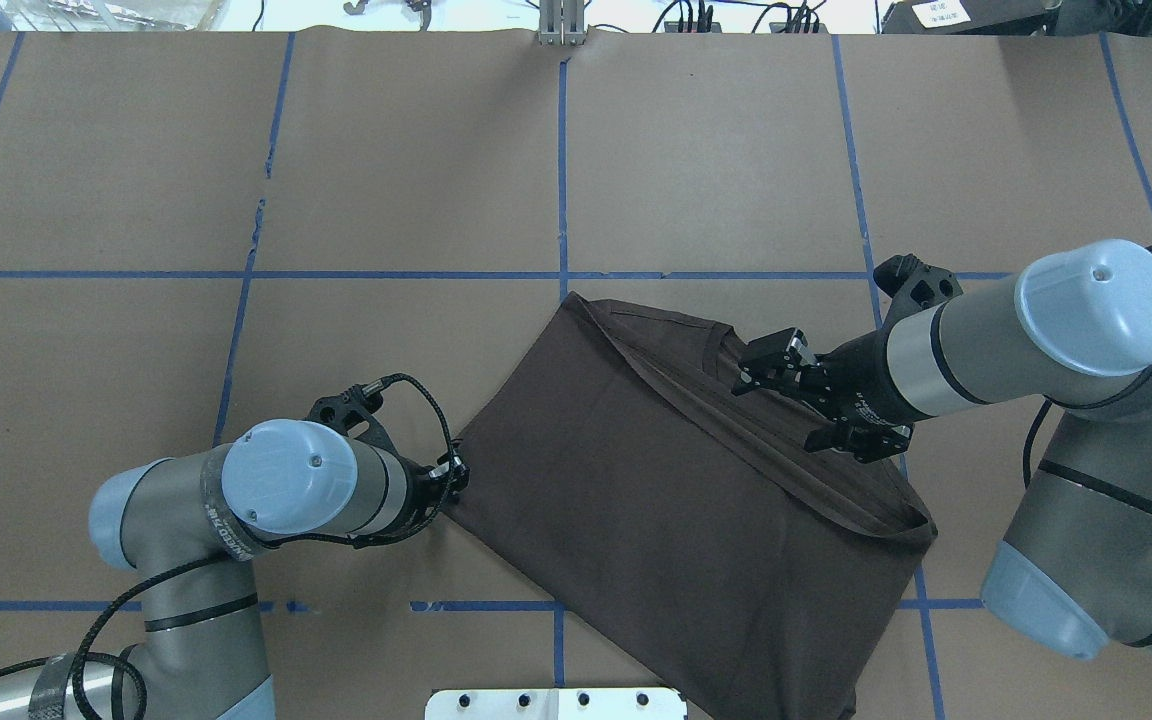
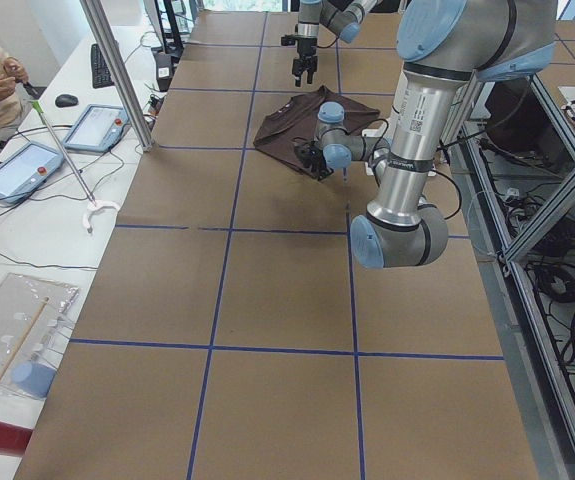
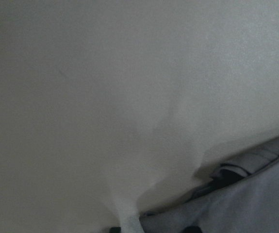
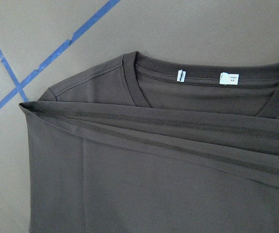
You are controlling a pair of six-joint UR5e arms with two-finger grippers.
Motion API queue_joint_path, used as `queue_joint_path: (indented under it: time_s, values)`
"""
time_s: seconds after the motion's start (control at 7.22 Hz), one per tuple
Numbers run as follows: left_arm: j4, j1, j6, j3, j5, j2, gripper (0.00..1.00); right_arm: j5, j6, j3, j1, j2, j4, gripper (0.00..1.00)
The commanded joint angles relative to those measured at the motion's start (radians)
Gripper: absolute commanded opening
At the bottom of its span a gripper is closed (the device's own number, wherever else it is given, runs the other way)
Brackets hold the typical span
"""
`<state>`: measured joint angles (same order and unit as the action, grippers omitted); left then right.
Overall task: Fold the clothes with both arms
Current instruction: 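Grasp the collar edge with the right gripper while the left grasps the near corner, then rotate the shirt square with both grippers, left pulling its far corner away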
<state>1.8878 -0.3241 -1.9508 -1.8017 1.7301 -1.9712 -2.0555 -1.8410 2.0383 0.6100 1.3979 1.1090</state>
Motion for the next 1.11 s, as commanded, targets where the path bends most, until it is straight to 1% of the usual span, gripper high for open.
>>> queue_joint_path:
  time_s: [0.0,0.42,0.55,0.69,0.97]
  values:
    - [-0.019,0.000,0.003,-0.005,0.000,-0.008,0.00,0.000,-0.003,0.000,0.001,0.000,0.000,1.00]
    - [-0.035,-0.007,0.009,-0.040,0.003,-0.009,0.00,0.002,-0.003,-0.003,0.004,0.001,0.000,1.00]
    - [-0.085,-0.010,0.016,-0.075,0.003,-0.008,0.00,0.002,-0.003,-0.003,0.005,0.003,0.000,1.00]
    - [-0.140,-0.045,0.065,-0.112,0.002,-0.006,0.00,0.008,-0.003,-0.004,0.005,0.004,0.000,1.00]
    - [-0.145,-0.151,0.226,-0.094,0.000,-0.005,0.00,0.020,0.000,-0.009,0.004,0.006,0.000,1.00]
